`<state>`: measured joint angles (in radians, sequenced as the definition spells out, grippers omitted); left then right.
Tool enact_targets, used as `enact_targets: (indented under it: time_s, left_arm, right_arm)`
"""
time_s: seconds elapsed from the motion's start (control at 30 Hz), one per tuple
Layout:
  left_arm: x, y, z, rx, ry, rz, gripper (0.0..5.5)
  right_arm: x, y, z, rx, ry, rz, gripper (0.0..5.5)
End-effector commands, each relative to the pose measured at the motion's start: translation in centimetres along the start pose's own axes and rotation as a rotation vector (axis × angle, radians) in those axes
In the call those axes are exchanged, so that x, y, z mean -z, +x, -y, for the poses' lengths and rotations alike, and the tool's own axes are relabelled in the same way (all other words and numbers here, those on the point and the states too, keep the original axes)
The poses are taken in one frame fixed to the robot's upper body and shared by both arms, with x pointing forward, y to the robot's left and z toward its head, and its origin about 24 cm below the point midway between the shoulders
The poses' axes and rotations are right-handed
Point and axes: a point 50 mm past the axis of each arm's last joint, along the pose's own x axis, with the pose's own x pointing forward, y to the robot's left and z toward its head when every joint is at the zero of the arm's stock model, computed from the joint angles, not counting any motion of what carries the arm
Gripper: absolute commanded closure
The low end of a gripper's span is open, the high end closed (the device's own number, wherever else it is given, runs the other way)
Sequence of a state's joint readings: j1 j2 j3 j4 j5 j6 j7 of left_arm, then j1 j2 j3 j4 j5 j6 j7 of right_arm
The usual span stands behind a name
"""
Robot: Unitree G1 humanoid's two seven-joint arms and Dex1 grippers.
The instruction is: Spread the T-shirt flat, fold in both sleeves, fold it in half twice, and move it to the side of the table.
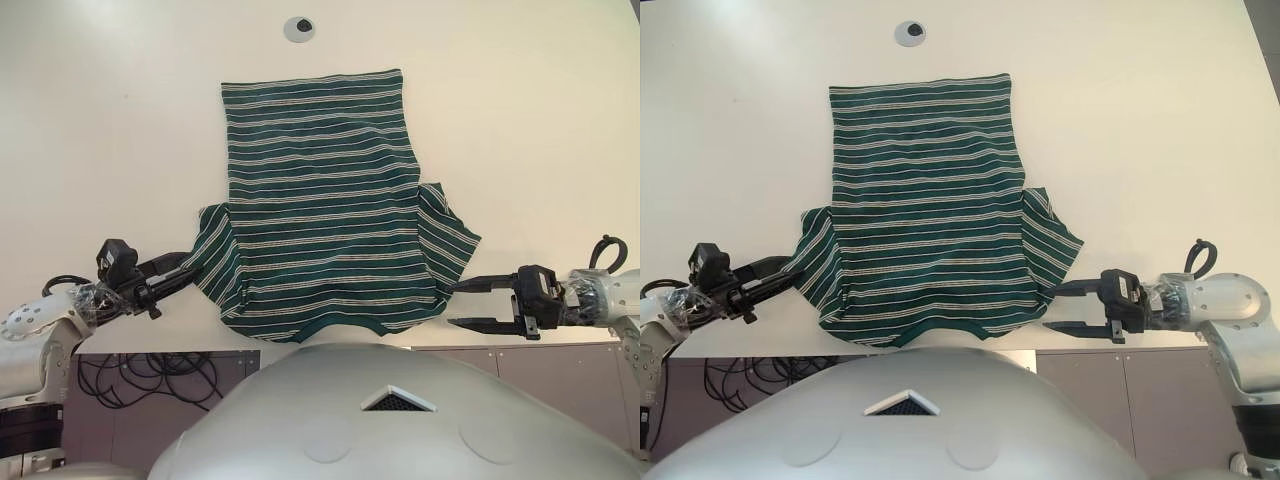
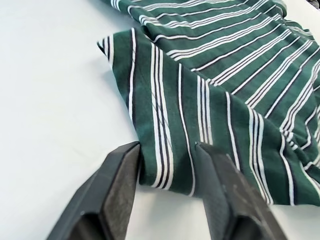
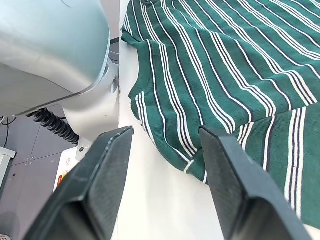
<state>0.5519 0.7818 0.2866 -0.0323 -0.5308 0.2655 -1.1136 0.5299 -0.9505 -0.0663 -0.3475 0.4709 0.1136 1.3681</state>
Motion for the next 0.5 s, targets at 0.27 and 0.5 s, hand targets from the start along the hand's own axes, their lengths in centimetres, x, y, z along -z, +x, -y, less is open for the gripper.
enact_targets:
  time_s: [0.27,0.5]
  left_arm:
    - [-0.43,-0.35,-0.22,0.014,0.019,0.009,3.66]
    - [0.14,-0.47,-0.3,0.008,0.059,-0.036,3.66]
  right_arm:
    - [-0.44,-0.04,0.38,0.027,-0.03,0.019,3.1]
    - [-0.01,0.07,0.3,0.025,-0.028,0.021,3.1]
